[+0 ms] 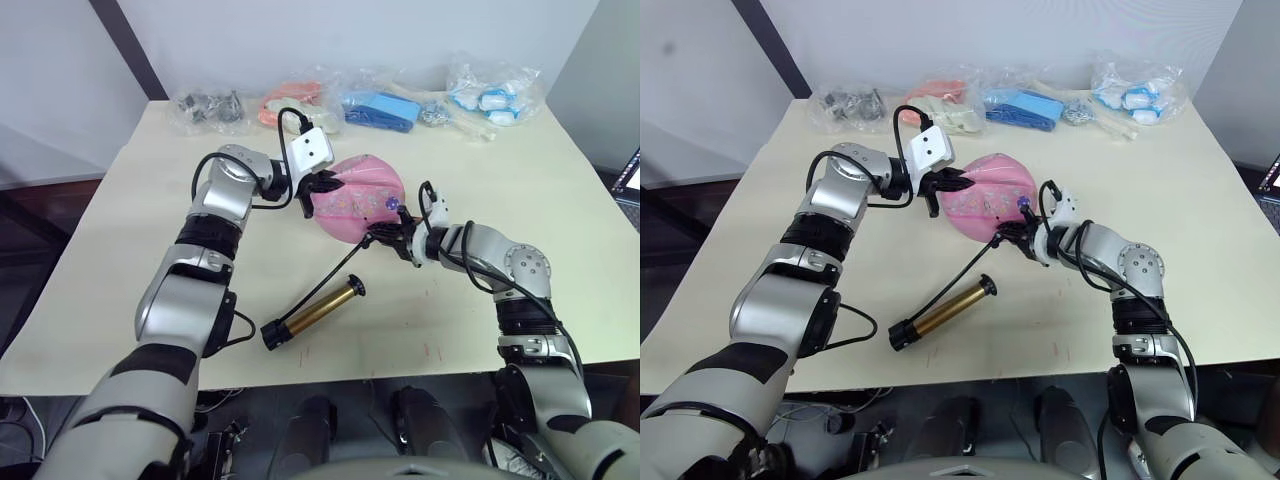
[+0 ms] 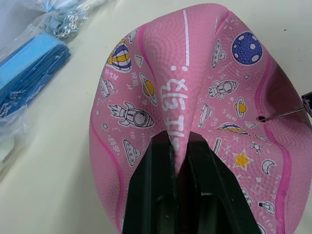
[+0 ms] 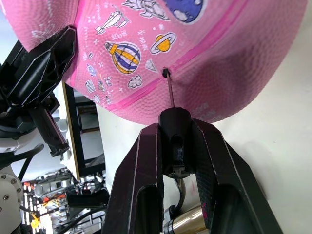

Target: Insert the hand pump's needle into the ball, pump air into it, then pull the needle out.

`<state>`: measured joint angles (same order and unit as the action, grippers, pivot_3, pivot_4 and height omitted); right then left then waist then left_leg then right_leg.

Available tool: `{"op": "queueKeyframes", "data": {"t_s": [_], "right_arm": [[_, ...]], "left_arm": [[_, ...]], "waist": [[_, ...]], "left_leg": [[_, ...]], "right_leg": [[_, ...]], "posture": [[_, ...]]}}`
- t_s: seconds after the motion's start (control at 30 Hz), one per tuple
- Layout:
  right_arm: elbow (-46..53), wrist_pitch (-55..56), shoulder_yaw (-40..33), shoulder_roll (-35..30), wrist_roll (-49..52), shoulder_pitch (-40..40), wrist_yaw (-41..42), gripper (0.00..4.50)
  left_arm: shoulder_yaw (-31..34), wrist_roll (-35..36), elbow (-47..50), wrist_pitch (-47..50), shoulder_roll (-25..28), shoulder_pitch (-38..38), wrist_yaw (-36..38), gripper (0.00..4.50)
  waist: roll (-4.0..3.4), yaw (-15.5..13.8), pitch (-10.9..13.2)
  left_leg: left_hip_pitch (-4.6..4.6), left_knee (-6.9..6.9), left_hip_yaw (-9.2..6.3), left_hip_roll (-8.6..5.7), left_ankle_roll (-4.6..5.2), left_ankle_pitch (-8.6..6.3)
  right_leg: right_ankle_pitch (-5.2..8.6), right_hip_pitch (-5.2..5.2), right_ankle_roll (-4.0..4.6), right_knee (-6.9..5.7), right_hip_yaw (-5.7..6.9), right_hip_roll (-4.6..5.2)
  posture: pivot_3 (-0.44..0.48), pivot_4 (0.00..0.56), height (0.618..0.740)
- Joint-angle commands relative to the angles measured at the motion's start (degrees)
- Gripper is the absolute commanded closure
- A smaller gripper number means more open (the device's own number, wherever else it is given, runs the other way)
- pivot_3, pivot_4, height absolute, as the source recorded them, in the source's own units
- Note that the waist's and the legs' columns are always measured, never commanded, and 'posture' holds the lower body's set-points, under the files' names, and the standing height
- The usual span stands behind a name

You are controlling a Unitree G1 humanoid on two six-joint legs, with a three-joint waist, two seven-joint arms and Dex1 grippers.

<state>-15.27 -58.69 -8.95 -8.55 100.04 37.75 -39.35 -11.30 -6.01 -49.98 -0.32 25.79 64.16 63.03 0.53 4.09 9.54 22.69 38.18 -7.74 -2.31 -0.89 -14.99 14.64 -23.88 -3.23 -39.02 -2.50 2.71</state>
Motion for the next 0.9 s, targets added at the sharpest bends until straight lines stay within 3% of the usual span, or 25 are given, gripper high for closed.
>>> {"op": "queueKeyframes", "data": {"t_s": [0.03,0.9], "right_arm": [[0.17,-0.57,-0.75,0.04,0.78,0.36,-1.39,4.19],[3.36,-0.24,-0.60,0.59,3.82,-1.17,-4.78,4.19]], "left_arm": [[0.67,1.09,2.73,-0.53,0.35,-0.02,0.94,4.50],[0.54,1.33,3.92,0.10,0.51,-0.68,1.08,4.50]], "waist": [[0.00,0.01,0.00],[0.00,0.01,0.00]], "left_leg": [[0.00,0.00,0.00,0.00,0.00,0.00],[0.00,0.00,0.00,0.00,0.00,0.00]], "right_leg": [[0.00,0.00,0.00,0.00,0.00,0.00],[0.00,0.00,0.00,0.01,0.00,0.00]], "posture": [[0.000,0.150,0.740],[0.000,0.150,0.740]]}}
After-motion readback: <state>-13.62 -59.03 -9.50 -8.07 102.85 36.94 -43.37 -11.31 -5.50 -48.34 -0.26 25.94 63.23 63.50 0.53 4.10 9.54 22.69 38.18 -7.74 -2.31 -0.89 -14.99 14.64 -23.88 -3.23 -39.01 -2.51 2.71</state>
